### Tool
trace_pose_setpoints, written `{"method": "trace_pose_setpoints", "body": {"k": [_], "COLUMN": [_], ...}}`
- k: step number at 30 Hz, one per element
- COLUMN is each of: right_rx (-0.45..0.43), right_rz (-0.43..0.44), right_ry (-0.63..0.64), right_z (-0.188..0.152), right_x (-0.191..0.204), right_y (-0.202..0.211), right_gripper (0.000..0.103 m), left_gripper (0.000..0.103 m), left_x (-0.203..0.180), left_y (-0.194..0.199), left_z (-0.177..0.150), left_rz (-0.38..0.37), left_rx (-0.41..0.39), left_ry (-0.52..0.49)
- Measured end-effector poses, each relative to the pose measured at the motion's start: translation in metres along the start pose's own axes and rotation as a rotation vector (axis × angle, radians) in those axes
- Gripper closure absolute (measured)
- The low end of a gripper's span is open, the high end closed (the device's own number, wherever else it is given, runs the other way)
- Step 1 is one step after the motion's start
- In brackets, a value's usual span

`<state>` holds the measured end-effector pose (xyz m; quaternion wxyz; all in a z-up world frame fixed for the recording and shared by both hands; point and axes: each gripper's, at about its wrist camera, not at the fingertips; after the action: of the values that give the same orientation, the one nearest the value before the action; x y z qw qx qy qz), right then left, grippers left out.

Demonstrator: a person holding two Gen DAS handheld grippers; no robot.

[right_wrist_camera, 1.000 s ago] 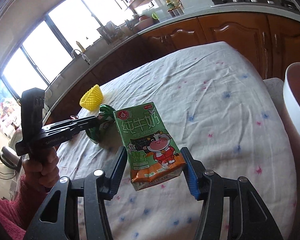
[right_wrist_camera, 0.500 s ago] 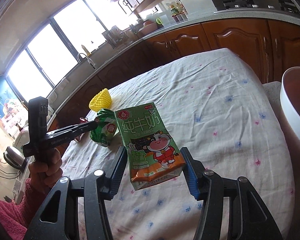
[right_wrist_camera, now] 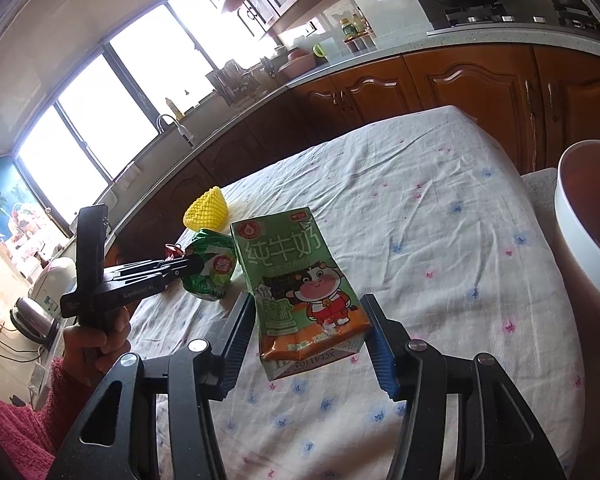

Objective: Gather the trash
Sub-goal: 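Carry the milk carton and green can in both tools over the pink bin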

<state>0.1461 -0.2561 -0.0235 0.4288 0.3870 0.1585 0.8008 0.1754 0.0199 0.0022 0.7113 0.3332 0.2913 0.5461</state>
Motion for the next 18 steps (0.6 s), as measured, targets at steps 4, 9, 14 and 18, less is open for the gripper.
{"method": "trace_pose_setpoints", "body": {"k": [4,9,14,18], "right_rx": [-0.019,-0.036,-0.061,-0.09], "right_rz": [-0.019,-0.045,-0.084,-0.14], "right_ry": [0.005,-0.007,-0.029,-0.034], "right_z": [0.0,0.0,-0.003,-0.005], "right_x": [0.001,-0.005,-0.014,-0.022], "right_y": [0.007,0.016,0.028,0.042], "right_gripper": [0.049,0.049,0.051,0.051], "left_gripper": [0.091,0.092,0.092,0.092], "left_x": [-0.016,-0.046,-0.08,-0.107], "left_y": [0.005,0.007,0.009,0.007], "left_z": [0.002,0.007,0.011,0.015], "left_rz": [-0.034,-0.091,-0.156,-0.204], "left_rx": [-0.032,-0.052,-0.063,-0.066], "left_ry": [-0.007,-0.017,-0.035,-0.053]}}
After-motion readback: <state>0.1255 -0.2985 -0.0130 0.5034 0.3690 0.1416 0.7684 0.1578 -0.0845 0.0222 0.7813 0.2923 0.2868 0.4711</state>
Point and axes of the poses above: each gripper's, at about its wrist camera, not at the fingertips, and y roughly against the way its jaws point, x to its left, z to its top, and after that the axes turned 2 degrees about x, right-handed
